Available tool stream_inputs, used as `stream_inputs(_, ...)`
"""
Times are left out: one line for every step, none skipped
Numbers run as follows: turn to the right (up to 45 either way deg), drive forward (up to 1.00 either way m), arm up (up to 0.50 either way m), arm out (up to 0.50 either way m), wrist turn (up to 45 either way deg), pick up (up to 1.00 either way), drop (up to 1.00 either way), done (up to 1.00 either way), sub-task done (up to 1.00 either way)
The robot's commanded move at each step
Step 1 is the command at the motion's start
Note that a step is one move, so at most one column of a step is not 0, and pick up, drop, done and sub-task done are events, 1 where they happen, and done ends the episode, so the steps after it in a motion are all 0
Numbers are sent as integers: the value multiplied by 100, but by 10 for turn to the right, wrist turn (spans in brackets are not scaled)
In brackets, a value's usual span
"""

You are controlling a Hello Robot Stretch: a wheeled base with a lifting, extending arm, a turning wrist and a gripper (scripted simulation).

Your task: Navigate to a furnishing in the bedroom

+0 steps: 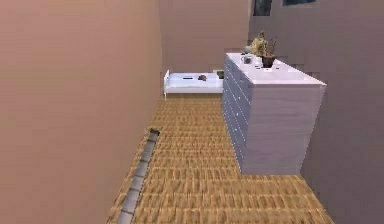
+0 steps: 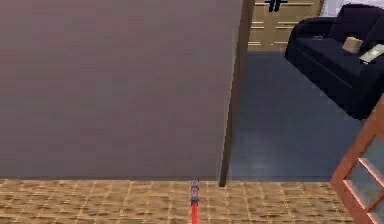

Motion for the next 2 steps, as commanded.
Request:
stream_inputs(30, 0, 0, 0, 0, 0, 0, 0, 0)
stream_inputs(0, 100, 0, 0, 0, 0, 0, 0, 0)
